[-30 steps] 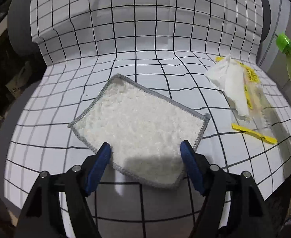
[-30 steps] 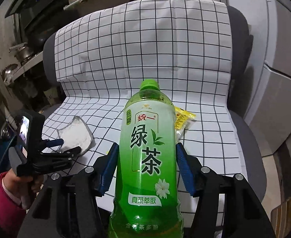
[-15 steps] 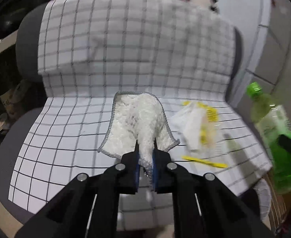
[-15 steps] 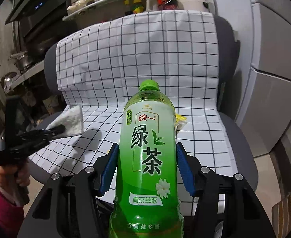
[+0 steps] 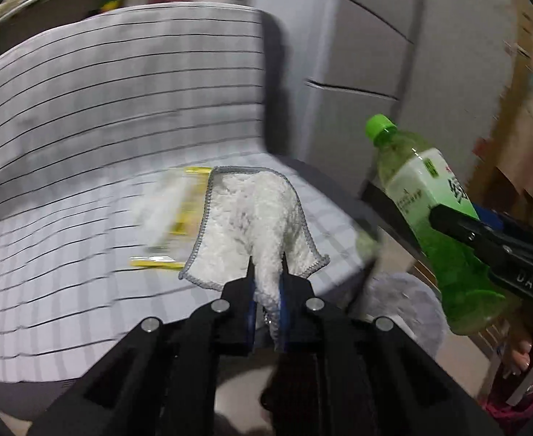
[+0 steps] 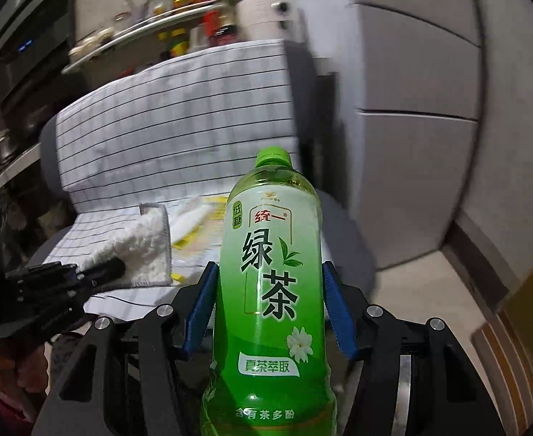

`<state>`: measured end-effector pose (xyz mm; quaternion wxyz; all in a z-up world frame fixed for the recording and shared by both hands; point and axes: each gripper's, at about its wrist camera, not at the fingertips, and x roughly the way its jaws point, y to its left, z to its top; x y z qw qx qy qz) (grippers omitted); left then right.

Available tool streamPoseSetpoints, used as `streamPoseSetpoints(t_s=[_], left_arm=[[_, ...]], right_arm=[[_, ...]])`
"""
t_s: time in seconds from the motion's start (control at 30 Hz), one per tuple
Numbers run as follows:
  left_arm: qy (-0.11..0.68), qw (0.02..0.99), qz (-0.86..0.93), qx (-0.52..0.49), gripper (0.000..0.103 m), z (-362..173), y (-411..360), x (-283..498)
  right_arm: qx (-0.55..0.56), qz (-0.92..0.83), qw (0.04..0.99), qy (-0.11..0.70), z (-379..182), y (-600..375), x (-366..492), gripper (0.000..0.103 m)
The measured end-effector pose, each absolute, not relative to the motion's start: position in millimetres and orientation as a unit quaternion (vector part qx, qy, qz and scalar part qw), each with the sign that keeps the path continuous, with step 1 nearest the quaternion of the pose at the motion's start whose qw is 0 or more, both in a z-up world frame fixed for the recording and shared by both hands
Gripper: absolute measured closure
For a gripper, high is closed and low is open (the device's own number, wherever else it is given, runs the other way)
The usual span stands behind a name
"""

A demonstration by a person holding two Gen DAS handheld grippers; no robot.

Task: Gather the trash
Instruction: 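Carry cloth and bottle to the bin and open both grippers over it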

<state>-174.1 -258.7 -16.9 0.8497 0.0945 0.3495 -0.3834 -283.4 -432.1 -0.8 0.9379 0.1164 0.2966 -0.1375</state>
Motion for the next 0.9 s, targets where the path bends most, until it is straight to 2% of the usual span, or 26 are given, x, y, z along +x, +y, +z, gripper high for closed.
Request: streamPoseSetpoints(t_s=[0.37, 0.77, 0.83, 0.87, 0.9], left_arm=[[0.366, 0.764, -0.504, 0.169, 0.095, -43, -374, -245], [0.409, 0.671, -0.562, 0.257, 0.094, -102, -471, -290], [0.413, 0.664, -0.562, 0.268, 0.082, -110, -480, -293], [0.416, 0.662, -0.561, 0.271, 0.064, -114, -485, -293], [0.416, 0.662, -0.561, 0.270, 0.047, -116, -488, -293]], right_arm=[[0.175, -0.278, 0.897, 0.296, -25, -512, -386, 0.046], [0.256, -0.327, 0.838, 0.353, -96, -572, -411, 0.046], [0.278, -0.322, 0.831, 0.358, -109, -583, -411, 0.043], [0.293, -0.318, 0.826, 0.361, -116, -589, -410, 0.043], [0.301, -0.319, 0.823, 0.362, -121, -594, -410, 0.039]])
